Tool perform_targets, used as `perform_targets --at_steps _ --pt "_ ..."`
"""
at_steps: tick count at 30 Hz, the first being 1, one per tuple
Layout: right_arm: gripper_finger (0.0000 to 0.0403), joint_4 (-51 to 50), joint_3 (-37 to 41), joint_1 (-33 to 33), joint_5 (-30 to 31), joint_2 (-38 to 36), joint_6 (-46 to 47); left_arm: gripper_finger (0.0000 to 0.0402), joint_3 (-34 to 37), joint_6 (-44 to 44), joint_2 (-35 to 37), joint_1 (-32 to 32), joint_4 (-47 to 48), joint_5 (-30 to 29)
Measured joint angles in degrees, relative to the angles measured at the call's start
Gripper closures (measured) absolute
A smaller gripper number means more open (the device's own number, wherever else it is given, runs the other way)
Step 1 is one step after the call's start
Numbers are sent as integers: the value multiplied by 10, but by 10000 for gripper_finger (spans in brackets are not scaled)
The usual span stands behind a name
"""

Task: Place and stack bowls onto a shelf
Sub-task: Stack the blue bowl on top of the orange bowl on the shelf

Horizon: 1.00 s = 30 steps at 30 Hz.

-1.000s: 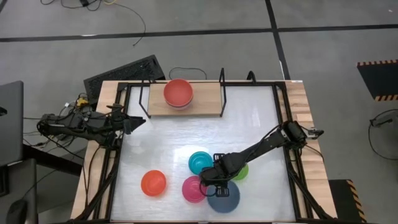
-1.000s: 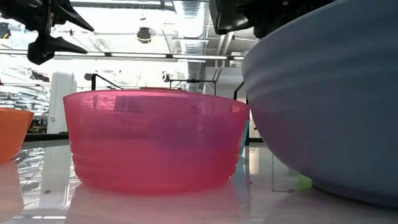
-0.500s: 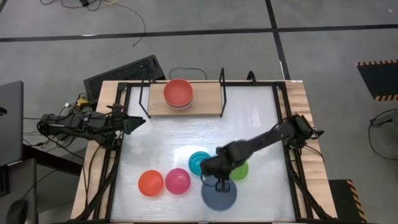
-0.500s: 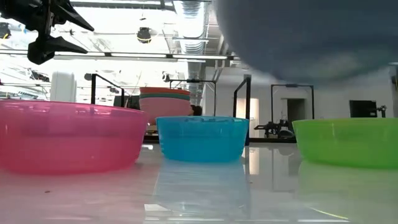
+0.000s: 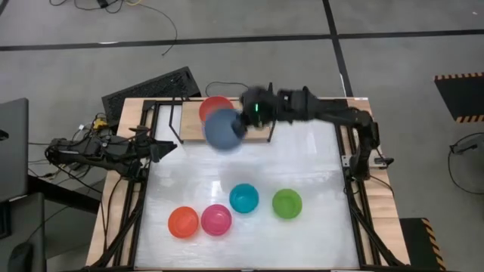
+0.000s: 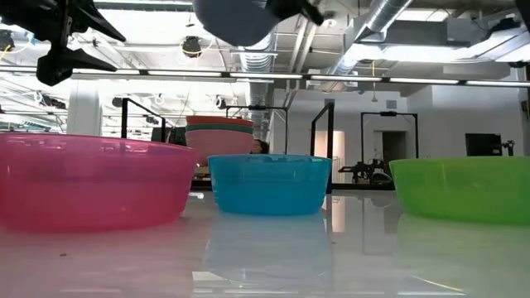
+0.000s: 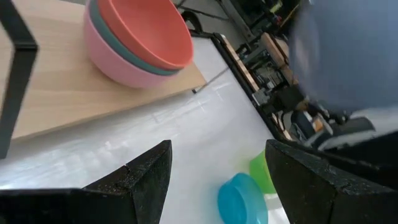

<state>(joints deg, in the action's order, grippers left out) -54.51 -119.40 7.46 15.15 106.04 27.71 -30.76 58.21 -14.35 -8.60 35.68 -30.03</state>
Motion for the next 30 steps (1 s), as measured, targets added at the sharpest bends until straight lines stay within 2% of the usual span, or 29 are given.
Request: perform_targets --at_steps 6,11,13,20,30 --pt "375 113 0 107 -39 17 21 157 0 33 0 0 0 -32" --pt "375 157 1 163 -127 55 25 157 0 52 0 0 0 -49" --pt "375 141 2 181 -155 69 21 157 0 62 0 0 0 -56" --pt "375 163 2 197 -210 129 8 157 0 84 0 0 0 -96" --pt "375 121 2 205 -256 164 3 157 0 88 0 0 0 -125"
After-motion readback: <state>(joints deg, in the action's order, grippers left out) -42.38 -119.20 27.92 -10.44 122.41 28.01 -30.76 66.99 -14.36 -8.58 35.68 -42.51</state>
